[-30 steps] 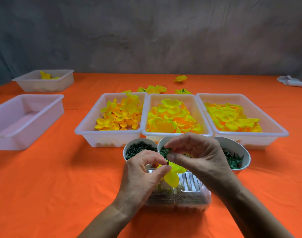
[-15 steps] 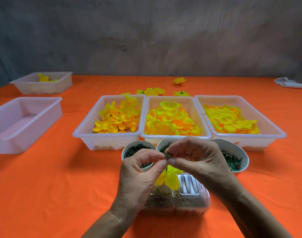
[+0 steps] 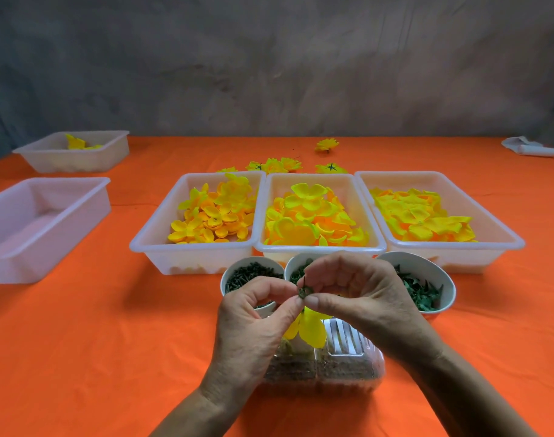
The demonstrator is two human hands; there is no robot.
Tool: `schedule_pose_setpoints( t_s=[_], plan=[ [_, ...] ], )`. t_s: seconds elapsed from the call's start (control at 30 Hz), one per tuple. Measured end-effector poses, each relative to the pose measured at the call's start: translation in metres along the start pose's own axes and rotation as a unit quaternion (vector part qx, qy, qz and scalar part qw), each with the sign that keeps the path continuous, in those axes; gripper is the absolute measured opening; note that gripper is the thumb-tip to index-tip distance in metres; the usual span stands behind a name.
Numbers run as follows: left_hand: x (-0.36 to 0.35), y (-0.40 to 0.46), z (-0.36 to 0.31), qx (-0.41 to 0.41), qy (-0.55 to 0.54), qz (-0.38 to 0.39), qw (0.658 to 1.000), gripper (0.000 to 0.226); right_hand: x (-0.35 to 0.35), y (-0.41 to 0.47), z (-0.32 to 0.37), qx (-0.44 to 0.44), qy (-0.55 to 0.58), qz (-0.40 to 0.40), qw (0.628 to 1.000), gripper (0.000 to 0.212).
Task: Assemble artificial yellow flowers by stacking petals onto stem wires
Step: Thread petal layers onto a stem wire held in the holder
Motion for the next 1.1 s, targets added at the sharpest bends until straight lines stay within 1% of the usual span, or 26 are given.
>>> schedule_pose_setpoints(
  t_s=[0.2,0.23,0.3,0.4,0.47,0.73,1.1],
  plan=[
    [0.003,-0.005,0.001,0.003,-0.004,-0.011,1.000,0.015,-0.002,-0.002,-0.008,-0.017,0.022,0.013,1.000,0.027],
    [0.003,-0.006,0.000,0.005,-0.009,-0.013,1.000,0.013,-0.003,-0.003,-0.009,-0.019,0.023,0.015,0.999,0.028],
    [0.002,-0.006,0.001,0.011,-0.024,-0.009,1.000,0.002,-0.004,-0.003,-0.011,-0.019,0.027,0.018,0.999,0.029],
    [0.000,-0.006,0.001,0.011,-0.024,-0.004,1.000,0.014,-0.002,-0.002,-0.011,-0.015,0.042,0.009,0.999,0.027],
    [-0.001,-0.006,-0.001,0.007,-0.022,0.000,1.000,0.017,0.000,-0.002,-0.009,-0.007,0.053,-0.002,0.999,0.025],
    [-0.001,-0.004,-0.006,-0.016,-0.014,0.007,1.000,0.018,0.004,-0.003,-0.006,0.001,0.082,-0.035,0.996,0.028],
    [-0.004,-0.003,-0.016,-0.036,-0.016,0.004,0.999,0.016,0.005,-0.002,-0.001,0.019,0.081,-0.041,0.996,0.028]
  ],
)
Point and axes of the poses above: each hand's wrist, its own y-axis towards the middle knuckle, its own x-axis out of the back of the hand, z = x × y, the point moved 10 cm from there along y, towards the middle knuckle, and after that the axes turned 6 degrees about -y, right-handed, at the moved point
